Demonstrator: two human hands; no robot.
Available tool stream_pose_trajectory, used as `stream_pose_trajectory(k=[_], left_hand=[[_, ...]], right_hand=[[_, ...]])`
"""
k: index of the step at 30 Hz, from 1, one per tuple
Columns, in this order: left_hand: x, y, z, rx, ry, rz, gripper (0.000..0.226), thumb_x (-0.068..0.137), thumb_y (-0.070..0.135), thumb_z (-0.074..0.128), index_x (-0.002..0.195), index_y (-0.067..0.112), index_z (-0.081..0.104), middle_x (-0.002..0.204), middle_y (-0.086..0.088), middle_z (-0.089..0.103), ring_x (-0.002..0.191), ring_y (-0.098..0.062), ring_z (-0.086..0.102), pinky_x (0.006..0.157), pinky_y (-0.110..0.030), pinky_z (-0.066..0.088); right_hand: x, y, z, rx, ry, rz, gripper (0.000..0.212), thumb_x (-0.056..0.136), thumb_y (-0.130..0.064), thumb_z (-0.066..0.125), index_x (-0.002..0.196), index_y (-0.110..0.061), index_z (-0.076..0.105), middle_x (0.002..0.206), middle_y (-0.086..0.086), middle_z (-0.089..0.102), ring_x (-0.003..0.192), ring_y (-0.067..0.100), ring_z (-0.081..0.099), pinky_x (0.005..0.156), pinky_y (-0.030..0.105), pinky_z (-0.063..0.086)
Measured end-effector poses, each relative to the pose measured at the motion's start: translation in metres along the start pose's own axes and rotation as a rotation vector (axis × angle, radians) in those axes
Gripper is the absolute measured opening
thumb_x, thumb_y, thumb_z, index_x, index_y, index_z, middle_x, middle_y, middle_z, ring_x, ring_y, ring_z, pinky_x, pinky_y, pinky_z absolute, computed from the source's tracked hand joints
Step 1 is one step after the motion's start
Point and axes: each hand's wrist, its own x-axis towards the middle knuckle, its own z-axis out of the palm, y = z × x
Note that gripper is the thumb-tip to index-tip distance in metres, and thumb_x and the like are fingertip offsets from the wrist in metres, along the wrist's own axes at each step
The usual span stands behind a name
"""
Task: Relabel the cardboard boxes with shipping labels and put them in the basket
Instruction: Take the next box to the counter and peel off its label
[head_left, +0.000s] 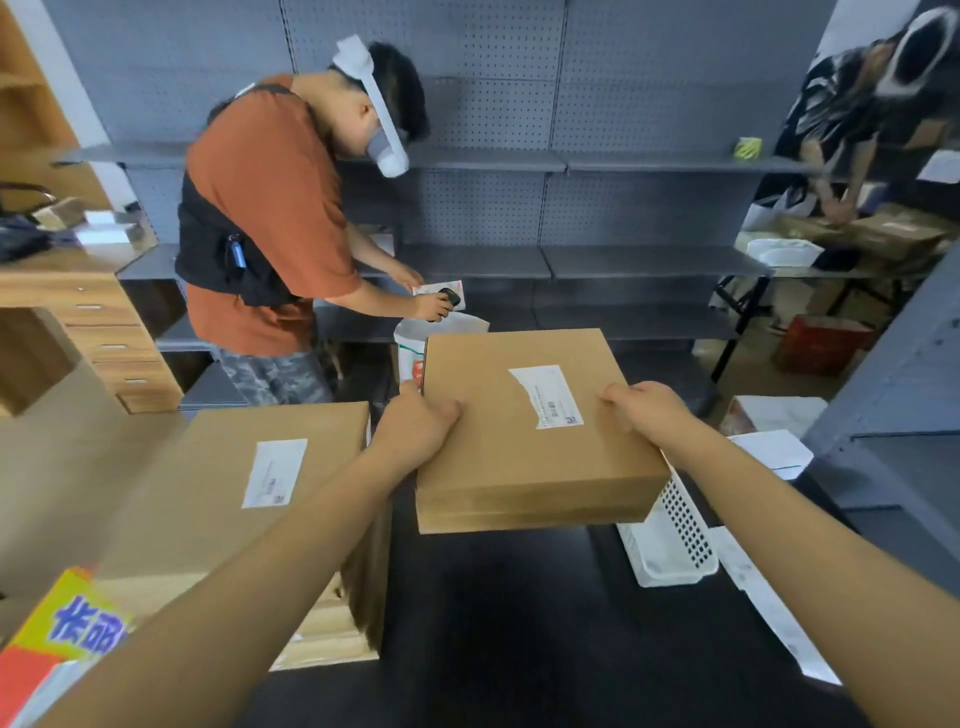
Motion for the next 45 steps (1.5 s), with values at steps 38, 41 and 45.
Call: stream_pose_trajectory(k=[38, 41, 45], left_hand=[[-0.035, -0.170, 0.193, 0.117, -0.020, -0.189, 0.071, 0.093, 0.040, 0.054, 0.150, 0.019, 0.017, 0.151, 0.000, 0.023, 0.135, -0.020, 0.031, 0.111, -0.038, 0.032], [-0.030, -0.171, 0.191, 0.347, -0.018, 0.013, 0.063, 0.095, 0.033, 0.050, 0.149, 0.016, 0.023, 0.157, -0.002, 0.015, 0.145, -0.024, 0.016, 0.118, -0.042, 0.021], [-0.023, -0.174, 0.193, 0.468, -0.105, 0.169, 0.053, 0.100, 0.031, 0.042, 0.149, 0.018, 0.029, 0.160, -0.002, 0.015, 0.149, -0.020, 0.002, 0.118, -0.039, 0.012]], right_hand=[[0.069, 0.247, 0.139, 0.075, -0.104, 0.129, 0.052, 0.087, -0.039, 0.059, 0.133, -0.019, 0.044, 0.121, -0.004, 0.055, 0.106, 0.014, 0.056, 0.079, 0.030, 0.048], [0.067, 0.236, 0.139, -0.237, 0.036, -0.199, 0.047, 0.086, -0.027, 0.061, 0.129, -0.016, 0.045, 0.132, 0.003, 0.044, 0.119, 0.017, 0.042, 0.101, 0.029, 0.034], [0.072, 0.215, 0.142, -0.472, 0.045, -0.486, 0.039, 0.084, -0.014, 0.060, 0.122, -0.012, 0.054, 0.126, 0.008, 0.046, 0.115, 0.023, 0.042, 0.098, 0.030, 0.034]])
